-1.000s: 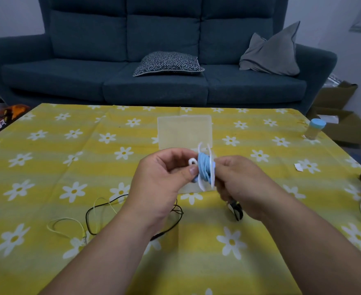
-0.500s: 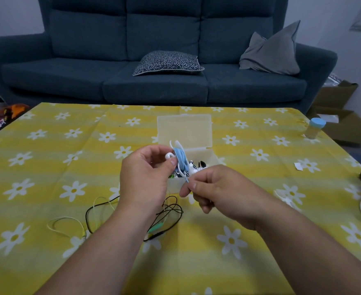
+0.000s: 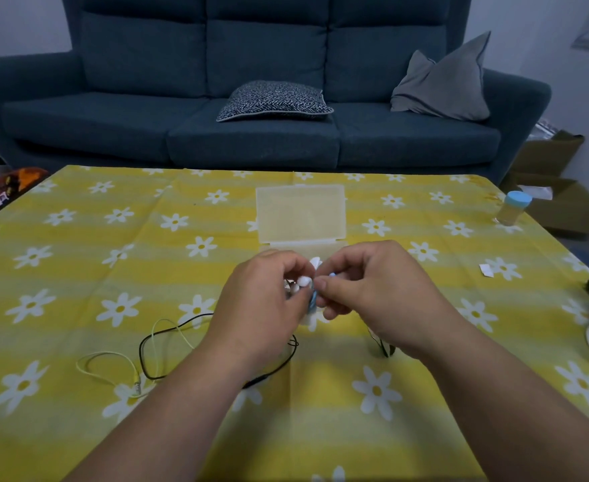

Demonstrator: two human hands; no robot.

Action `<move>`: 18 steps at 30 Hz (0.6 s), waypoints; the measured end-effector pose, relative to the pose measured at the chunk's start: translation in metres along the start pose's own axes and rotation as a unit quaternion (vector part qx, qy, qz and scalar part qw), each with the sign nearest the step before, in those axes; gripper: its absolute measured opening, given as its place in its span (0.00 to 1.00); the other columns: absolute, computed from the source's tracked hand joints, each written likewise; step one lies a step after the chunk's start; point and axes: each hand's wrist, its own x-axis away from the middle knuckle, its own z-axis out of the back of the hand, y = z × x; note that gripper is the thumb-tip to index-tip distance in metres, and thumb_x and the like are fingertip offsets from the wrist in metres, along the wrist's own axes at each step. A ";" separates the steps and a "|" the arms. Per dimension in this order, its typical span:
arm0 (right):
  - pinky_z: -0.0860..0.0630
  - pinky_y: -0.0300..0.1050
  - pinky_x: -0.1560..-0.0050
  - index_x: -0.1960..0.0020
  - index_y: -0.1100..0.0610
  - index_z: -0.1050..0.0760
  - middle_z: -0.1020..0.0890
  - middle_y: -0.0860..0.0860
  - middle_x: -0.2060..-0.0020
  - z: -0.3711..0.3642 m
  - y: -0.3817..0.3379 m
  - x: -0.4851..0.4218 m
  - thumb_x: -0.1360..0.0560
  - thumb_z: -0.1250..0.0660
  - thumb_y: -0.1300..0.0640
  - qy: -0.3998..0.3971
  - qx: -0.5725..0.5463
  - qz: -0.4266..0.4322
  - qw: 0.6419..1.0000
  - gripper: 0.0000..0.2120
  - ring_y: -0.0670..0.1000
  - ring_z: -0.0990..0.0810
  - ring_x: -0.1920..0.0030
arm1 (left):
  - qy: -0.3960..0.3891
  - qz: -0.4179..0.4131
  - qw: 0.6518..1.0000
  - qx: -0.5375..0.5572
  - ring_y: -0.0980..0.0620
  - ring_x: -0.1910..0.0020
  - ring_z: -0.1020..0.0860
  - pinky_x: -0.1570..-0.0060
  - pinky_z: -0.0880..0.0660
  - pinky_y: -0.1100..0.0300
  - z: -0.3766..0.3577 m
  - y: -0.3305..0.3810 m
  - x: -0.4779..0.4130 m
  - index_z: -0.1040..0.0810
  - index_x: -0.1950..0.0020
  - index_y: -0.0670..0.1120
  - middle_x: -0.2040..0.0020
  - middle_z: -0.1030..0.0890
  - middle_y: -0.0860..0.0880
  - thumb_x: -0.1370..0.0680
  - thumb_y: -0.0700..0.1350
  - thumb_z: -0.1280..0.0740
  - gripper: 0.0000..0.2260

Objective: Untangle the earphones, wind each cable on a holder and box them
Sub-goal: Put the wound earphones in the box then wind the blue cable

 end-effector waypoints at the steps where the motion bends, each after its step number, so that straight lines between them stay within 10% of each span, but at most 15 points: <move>1: 0.22 0.49 0.65 0.56 0.63 0.18 0.15 0.57 0.67 0.001 0.000 0.000 0.25 0.31 0.68 -0.006 -0.023 0.008 1.000 0.04 0.50 0.18 0.69 | -0.009 -0.005 1.000 0.012 0.60 0.55 0.22 0.56 0.24 0.61 0.000 0.000 0.000 0.19 0.56 0.55 0.55 0.20 0.57 0.25 0.42 0.30 0.06; 18: 0.21 0.41 0.62 0.49 0.65 0.26 0.17 0.56 0.67 0.007 -0.002 -0.001 0.20 0.37 0.68 0.042 -0.185 0.038 0.981 0.02 0.51 0.19 0.68 | -0.039 0.025 0.972 0.229 0.46 0.56 0.20 0.59 0.20 0.54 0.005 0.005 0.001 0.22 0.46 0.56 0.51 0.21 0.54 0.24 0.40 0.29 0.12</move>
